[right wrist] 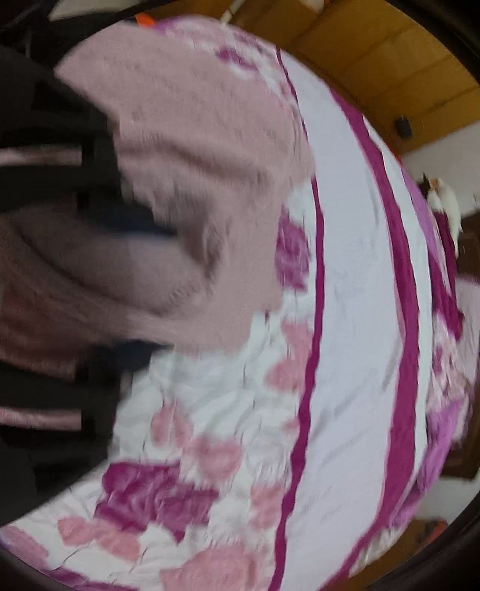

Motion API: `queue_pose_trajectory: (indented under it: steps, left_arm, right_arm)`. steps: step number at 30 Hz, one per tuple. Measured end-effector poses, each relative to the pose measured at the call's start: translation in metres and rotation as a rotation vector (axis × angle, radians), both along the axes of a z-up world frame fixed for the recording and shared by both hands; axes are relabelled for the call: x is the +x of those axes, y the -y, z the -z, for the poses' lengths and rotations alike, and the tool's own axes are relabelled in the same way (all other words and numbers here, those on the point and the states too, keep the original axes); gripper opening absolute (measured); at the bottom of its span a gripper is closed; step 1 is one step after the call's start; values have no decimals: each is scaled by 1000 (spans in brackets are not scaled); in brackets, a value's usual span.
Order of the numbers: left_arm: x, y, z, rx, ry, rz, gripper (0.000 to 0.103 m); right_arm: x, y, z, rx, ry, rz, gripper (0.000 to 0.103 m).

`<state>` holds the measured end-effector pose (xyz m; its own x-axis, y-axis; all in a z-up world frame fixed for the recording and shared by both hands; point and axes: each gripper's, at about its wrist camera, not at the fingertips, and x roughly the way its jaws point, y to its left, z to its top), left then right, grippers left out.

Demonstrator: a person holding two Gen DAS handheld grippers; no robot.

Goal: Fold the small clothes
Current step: 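Open both grippers and release the folded cardigan onto the bed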

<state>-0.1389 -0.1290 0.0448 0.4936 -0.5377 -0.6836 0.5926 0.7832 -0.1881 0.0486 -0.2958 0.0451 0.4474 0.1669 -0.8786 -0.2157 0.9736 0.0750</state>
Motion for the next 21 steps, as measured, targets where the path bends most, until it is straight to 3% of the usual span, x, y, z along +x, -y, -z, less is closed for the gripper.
queue_pose_trajectory:
  steps: [3, 6, 10, 14, 17, 20, 21]
  left_arm:
    - [-5, -31, -7, -128, -83, 22, 25]
    - [-17, -65, -5, -169, -85, -18, 26]
    - [-27, -117, -1, -131, -3, -189, 26]
    - [-21, -156, -5, -106, 120, -423, 29]
    - [-11, -185, 1, -195, 111, -540, 38]
    - [2, -200, 14, -261, 52, -554, 39]
    - [3, -202, 20, -279, 35, -544, 39]
  right_arm:
    - [-6, 16, -6, -8, 16, 46, 85]
    - [-15, 33, -15, -10, 48, 109, 85]
    - [-35, 41, -34, -76, 149, 166, 85]
    - [-50, 35, -55, -135, 257, 214, 85]
    - [-65, 23, -69, -40, 315, 223, 85]
    - [-84, 0, -62, 113, 301, 199, 84]
    - [-88, -6, -57, 152, 288, 184, 79]
